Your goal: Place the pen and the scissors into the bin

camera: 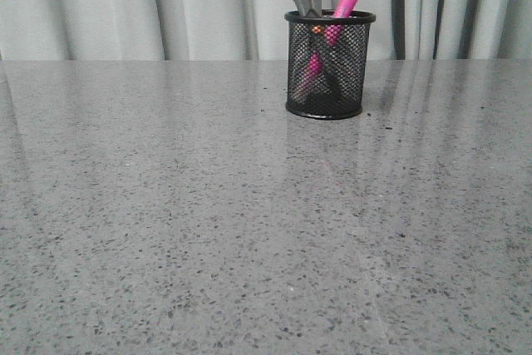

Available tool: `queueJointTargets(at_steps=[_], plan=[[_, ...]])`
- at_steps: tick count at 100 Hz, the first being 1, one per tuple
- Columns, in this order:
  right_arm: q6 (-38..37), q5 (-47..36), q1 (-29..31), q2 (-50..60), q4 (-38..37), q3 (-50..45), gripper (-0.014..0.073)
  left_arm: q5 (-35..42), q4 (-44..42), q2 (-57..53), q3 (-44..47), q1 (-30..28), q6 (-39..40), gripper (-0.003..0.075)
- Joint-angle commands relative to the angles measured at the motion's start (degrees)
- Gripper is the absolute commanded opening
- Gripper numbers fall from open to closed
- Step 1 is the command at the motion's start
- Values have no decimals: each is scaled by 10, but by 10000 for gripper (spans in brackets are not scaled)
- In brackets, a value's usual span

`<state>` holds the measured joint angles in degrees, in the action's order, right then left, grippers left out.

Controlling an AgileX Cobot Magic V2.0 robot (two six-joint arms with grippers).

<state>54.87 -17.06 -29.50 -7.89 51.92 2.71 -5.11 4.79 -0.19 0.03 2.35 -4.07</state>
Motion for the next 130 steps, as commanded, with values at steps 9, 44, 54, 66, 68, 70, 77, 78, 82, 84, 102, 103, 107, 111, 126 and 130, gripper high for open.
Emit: queueJointTargets(at_steps=[9,44,54,66,68,70,77,78,82,84,102,103,107,111,126,130], plan=[[4,-53,1,-5,-15,11,-75,41,4,-19,26,2,4,-19],[-346,92,212,4,-359,-2,-75,41,4,-19,26,2,4,-19],[-392,147,266,34,-417,-7,-75,41,4,-19,26,2,4,-19],[-415,151,297,79,-450,-32,-75,41,4,-19,26,2,4,-19],[-421,155,298,88,-452,-38,-75,41,4,-19,26,2,4,-19],[-425,157,300,97,-454,-42,-75,41,4,-19,26,2,4,-19],[-434,194,301,93,-467,-41,-75,42,4,-19,26,2,4,-19],[-435,195,301,93,-467,-41,-75,42,4,-19,26,2,4,-19],[-436,214,301,96,-471,-41,-75,42,4,-19,26,2,4,-19],[-436,217,301,96,-475,-41,-75,42,4,-19,26,2,4,-19],[-436,236,301,96,-477,-41,-75,42,4,-19,26,2,4,-19],[-436,238,301,96,-477,-41,-75,42,4,-19,26,2,4,-19],[-436,244,301,96,-477,-41,-75,42,4,-19,26,2,4,-19],[-436,245,301,96,-479,-41,-75,42,4,-19,26,2,4,-19],[-436,245,301,96,-489,-41,-75,42,4,-19,26,2,4,-19],[-436,245,301,96,-487,-41,-75,42,4,-19,26,2,4,-19]])
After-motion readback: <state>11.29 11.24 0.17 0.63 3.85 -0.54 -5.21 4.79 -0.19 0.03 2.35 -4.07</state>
